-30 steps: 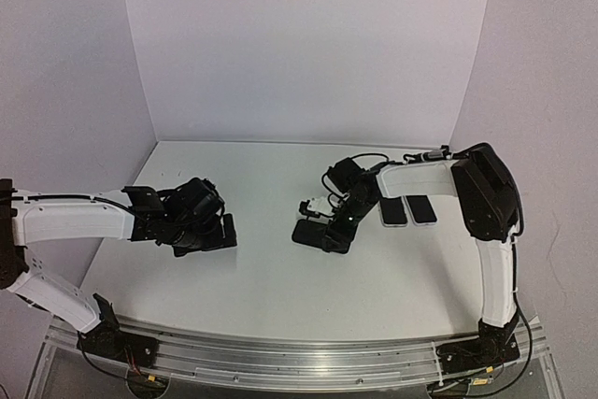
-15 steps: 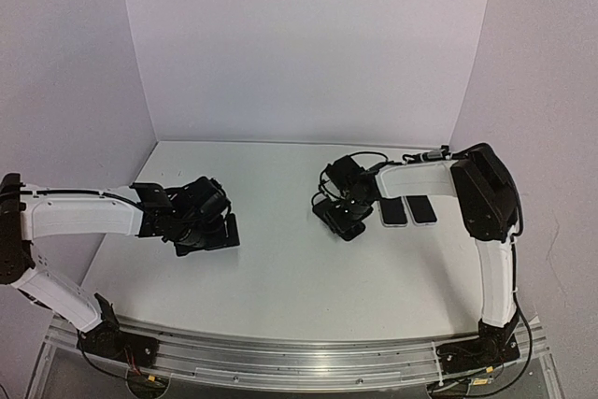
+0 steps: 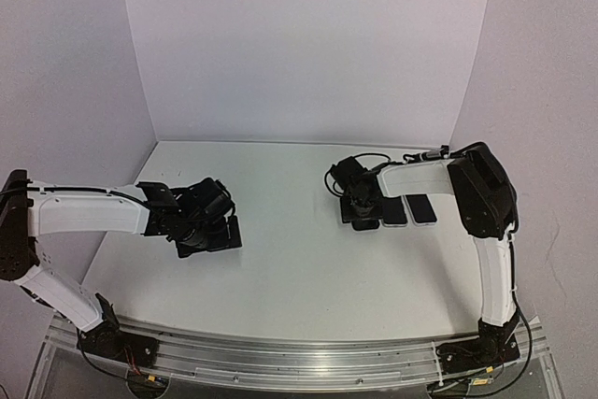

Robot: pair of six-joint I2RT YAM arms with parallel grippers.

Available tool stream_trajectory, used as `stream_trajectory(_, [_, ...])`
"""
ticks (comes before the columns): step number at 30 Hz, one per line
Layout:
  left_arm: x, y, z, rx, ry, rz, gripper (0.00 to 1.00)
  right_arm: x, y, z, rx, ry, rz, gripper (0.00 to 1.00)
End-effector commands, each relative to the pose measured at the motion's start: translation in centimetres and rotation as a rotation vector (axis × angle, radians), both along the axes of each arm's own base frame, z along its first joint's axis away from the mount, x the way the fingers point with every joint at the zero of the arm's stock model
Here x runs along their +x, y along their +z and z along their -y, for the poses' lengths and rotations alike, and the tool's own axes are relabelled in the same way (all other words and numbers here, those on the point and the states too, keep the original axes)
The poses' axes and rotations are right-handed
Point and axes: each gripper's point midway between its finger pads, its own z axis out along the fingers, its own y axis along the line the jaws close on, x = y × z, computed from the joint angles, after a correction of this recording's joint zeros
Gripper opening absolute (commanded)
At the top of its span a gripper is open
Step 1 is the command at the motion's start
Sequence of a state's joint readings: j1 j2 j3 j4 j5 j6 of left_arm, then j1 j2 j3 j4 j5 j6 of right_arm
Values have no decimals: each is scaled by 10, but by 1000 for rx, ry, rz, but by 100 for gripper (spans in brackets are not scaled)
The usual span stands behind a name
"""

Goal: Put the phone into the phone case

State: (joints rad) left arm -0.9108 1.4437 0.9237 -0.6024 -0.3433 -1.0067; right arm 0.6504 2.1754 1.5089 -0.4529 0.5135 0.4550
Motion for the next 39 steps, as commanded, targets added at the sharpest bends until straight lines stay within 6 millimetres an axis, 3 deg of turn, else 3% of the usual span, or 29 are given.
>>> stream_trajectory(1, [5, 12, 4, -19, 21, 13, 100, -15, -15, 36, -55, -197, -32, 63])
stream_trajectory(8, [4, 11, 3, -9, 19, 7, 100, -22, -16, 22, 68, -274, -73, 64])
stream_trajectory(14, [3, 8, 4, -7, 11, -1, 99, -21, -9, 11, 132, -276, -86, 76])
stream_trajectory(18, [2, 7, 5, -16, 6, -1, 100, -18, 7, 8, 159, -265, -66, 81])
stream_trajectory(21, [3, 11, 5, -27, 5, 13, 100, -12, 32, 0, 187, -221, -32, 87])
stream_trajectory(27, [8, 31, 4, -73, 6, 88, 100, -16, 113, -13, 242, -72, 82, 91])
stream_trajectory(30, [10, 42, -2, -82, 15, 132, 100, -36, 137, 0, 262, -47, 107, 92])
stream_trajectory(32, [11, 49, -8, -83, 26, 161, 100, -52, 140, 17, 227, -29, 112, 92])
stream_trajectory(36, [16, 58, -20, -100, 42, 214, 100, -87, 150, 65, 139, -48, 174, 94])
stream_trajectory(39, [21, 63, -31, -142, 52, 239, 100, -118, 138, 106, 72, -105, 201, 95])
